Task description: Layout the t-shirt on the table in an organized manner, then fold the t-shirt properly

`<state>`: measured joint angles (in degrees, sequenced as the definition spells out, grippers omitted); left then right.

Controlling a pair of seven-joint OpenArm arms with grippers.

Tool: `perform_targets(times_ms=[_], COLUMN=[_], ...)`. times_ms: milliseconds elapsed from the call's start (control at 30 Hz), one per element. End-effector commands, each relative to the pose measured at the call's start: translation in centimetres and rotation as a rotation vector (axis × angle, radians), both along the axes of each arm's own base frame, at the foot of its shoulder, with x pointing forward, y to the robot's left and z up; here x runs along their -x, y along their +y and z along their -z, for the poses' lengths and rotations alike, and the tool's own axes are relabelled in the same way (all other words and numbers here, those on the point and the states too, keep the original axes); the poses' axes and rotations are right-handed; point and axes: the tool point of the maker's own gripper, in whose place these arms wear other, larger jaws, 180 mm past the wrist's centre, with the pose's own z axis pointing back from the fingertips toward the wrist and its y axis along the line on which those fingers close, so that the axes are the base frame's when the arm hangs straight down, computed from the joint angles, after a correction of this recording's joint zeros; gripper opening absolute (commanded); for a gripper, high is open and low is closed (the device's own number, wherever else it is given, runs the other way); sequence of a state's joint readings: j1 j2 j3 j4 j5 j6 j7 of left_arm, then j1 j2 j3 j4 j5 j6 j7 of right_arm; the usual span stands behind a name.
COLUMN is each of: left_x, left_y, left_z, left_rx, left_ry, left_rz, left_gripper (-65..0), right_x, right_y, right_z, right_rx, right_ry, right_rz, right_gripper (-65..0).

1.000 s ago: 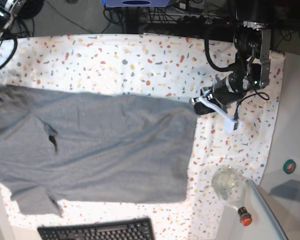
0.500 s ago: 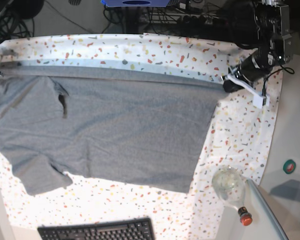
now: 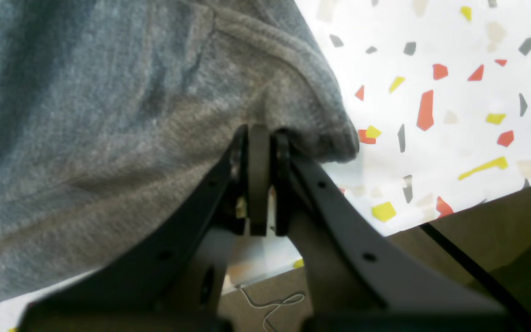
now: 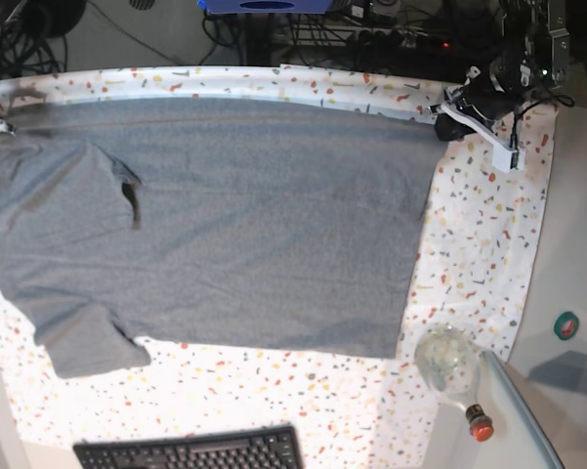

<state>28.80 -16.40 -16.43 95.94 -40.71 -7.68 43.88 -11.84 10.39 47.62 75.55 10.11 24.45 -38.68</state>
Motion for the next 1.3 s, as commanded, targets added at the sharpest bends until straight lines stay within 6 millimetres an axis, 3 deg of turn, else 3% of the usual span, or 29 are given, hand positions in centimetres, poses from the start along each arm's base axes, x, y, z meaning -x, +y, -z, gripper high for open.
perform_targets(times_ms=[0,233,400,467,500,567,667,733,800,900,967,1033,1133,1167,1200,1267], left_x=[-0.1,1.2,1.9,1.8,2.0,2.0,2.6,2.7,2.3,0.8,-1.0,-3.8,-9.2,-10.9,-12.3,-14.2], left_y=[0.2,0.7,0.5,0.6,0.7,0.9,2.7,4.1,5.9,8.3,9.1,8.9,6.1,4.8,3.6,1.4], left_z=[-0.8,-0.8,-0.5,-0.5,-0.5,-0.6,-0.9,-1.4,-2.9,-6.6,-9.1,-10.3,-9.1,-8.1,-6.9,-4.3], left_rx=[-0.012,-0.002,0.0,-0.002,-0.004,-0.003,-0.026,-0.044,-0.077,-0.141,-0.172,-0.162,-0.097,-0.095,-0.097,-0.115], left_ry=[-0.024,-0.016,0.001,0.0,0.002,0.001,-0.001,-0.017,-0.059,-0.166,-0.249,-0.32,-0.348,-0.331,-0.309,-0.247], left_rz=[0.008,-0.061,-0.058,-0.061,-0.063,-0.067,-0.123,-0.171,-0.217,-0.259,-0.265,-0.262,-0.193,-0.146,-0.106,-0.031], left_gripper=[-65.0,-65.0,-65.0,-65.0,-59.7,-38.0,-13.7,-8.7,-11.0,-17.8,-23.7,-34.4,-62.7,-65.0,-65.0,-65.0], right_x=[-0.9,-0.4,-0.2,-0.3,-0.4,-0.5,1.1,1.2,0.9,-0.3,-2.3,-5.3,-11.0,-12.6,-14.1,-15.9], right_y=[-1.3,-1.1,-0.8,-0.8,-0.8,-0.9,-1.7,-2.0,-2.5,-3.1,-3.2,-4.0,-3.5,-3.3,-3.0,-2.8], right_z=[-1.3,-1.2,-2.1,-2.5,-2.6,-2.9,-3.8,-4.7,-5.9,-7.9,-9.1,-10.2,-8.3,-7.4,-6.5,-5.0], right_rx=[0.043,0.029,0.03,0.036,0.038,0.045,0.041,0.055,0.086,0.132,0.154,0.178,0.138,0.121,0.096,0.049], right_ry=[-0.036,0.0,0.047,0.045,0.044,0.043,0.07,0.052,0.025,-0.022,-0.084,-0.162,-0.198,-0.196,-0.195,-0.198], right_rz=[0.0,0.002,-0.008,-0.011,-0.012,-0.013,0.071,0.098,0.106,0.093,0.079,0.045,-0.064,-0.097,-0.109,-0.103], right_gripper=[-65.0,-65.0,-65.0,-56.3,-51.8,-46.5,-45.5,-45.5,-45.5,-45.8,-46.1,-46.2,-54.2,-61.7,-65.0,-65.0])
